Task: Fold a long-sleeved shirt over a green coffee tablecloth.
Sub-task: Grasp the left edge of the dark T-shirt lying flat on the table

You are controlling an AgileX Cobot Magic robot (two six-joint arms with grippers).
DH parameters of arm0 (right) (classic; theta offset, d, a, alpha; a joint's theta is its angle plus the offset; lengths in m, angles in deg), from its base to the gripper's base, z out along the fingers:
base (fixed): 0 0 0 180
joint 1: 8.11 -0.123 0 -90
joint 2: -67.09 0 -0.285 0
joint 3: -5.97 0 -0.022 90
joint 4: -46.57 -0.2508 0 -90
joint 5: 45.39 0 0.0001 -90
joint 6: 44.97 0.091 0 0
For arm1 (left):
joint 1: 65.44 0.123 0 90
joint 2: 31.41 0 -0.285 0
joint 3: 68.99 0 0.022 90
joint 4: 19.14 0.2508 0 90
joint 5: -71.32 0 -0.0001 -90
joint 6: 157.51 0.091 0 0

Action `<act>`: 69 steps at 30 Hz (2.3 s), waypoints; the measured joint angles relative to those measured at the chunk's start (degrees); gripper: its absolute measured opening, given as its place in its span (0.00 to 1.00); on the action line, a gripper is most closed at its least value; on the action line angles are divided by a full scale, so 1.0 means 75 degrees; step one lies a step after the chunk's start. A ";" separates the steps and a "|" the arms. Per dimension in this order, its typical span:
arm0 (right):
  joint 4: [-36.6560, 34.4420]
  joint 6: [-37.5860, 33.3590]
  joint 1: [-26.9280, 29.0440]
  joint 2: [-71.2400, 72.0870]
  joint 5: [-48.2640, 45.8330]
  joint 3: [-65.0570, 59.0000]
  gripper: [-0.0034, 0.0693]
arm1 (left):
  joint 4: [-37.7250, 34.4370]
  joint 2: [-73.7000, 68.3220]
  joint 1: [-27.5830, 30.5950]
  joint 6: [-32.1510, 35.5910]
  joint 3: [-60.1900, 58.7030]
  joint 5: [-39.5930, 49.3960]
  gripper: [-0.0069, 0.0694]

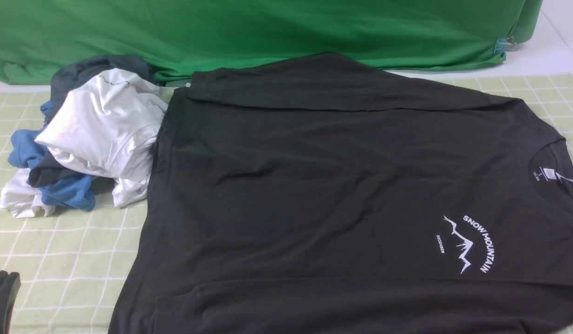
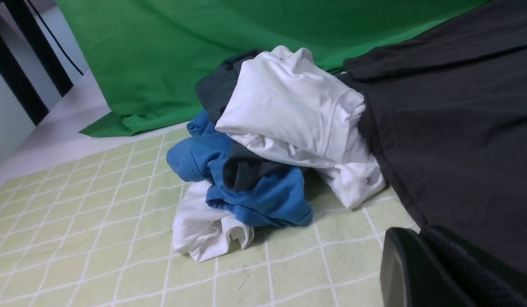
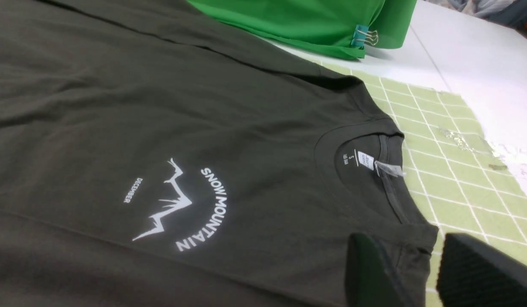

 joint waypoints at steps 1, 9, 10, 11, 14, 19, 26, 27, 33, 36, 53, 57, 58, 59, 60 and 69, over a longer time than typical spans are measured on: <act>0.0000 0.0000 0.0000 0.0000 0.0000 0.0000 0.38 | -0.0110 0.0000 0.0000 -0.0012 0.0000 -0.0150 0.11; -0.0021 0.0010 0.0000 0.0000 0.0230 0.0000 0.38 | -0.3651 0.0000 0.0000 -0.1423 0.0000 -0.2593 0.11; -0.0037 0.0021 0.0000 0.0000 0.0230 0.0000 0.38 | -0.3708 0.0000 0.0000 -0.1423 0.0000 -0.2632 0.11; -0.0309 0.0241 -0.0003 0.0000 0.0544 0.0000 0.38 | -0.4012 0.0000 0.0000 -0.1870 0.0000 -0.2878 0.11; -0.0952 0.1025 -0.0030 0.0000 0.1217 0.0000 0.38 | -0.4102 0.0000 0.0000 -0.2234 0.0000 -0.3142 0.11; -0.1675 0.3598 -0.0069 0.0000 0.2483 0.0000 0.38 | -0.3863 0.0000 0.0000 -0.3521 0.0018 -0.4864 0.11; -0.1756 0.4220 -0.0069 0.0000 0.2830 0.0000 0.38 | -0.1922 -0.0939 0.0000 -0.4030 0.3120 -0.1694 0.11; -0.1756 0.4238 -0.0069 0.0000 0.2845 0.0000 0.38 | -0.1862 -0.1408 0.0000 -0.3944 0.3700 -0.0739 0.11; -0.1756 0.4597 -0.0077 0.0000 0.3410 0.0000 0.38 | -0.2023 -0.4888 0.0000 -0.2375 0.5931 0.4367 0.11; -0.1756 0.4579 -0.0077 0.0003 0.3036 0.0224 0.31 | -0.2381 -0.6351 0.0000 -0.1518 0.6141 0.5593 0.11; -0.1974 -0.0203 -0.0077 -0.4883 -0.4189 0.5015 0.05 | -0.1400 -1.0372 -0.3193 -0.2624 0.5040 0.4049 0.15; -0.2077 -0.0381 -0.0077 -0.5259 -0.4314 0.5021 0.05 | -0.1157 -1.1021 -0.3274 -0.2721 0.5032 0.3575 0.31; -0.2083 -0.0393 -0.0077 -0.5272 -0.4304 0.5021 0.05 | -0.1099 -1.1126 -0.3281 -0.2740 0.5032 0.3531 0.36; -0.2086 -0.0401 -0.0077 -0.5275 -0.4272 0.5021 0.05 | -0.1011 -1.1263 -0.3288 -0.2780 0.5032 0.3426 0.43; -0.2093 -0.0401 -0.0077 -0.5275 -0.4234 0.5021 0.05 | -0.0946 -1.1364 -0.3288 -0.2797 0.5032 0.3313 0.50; -0.2145 -0.0401 -0.0077 -0.5295 -0.4128 0.5030 0.06 | -0.0775 -1.1752 -0.3288 -0.2812 0.5039 0.2774 0.79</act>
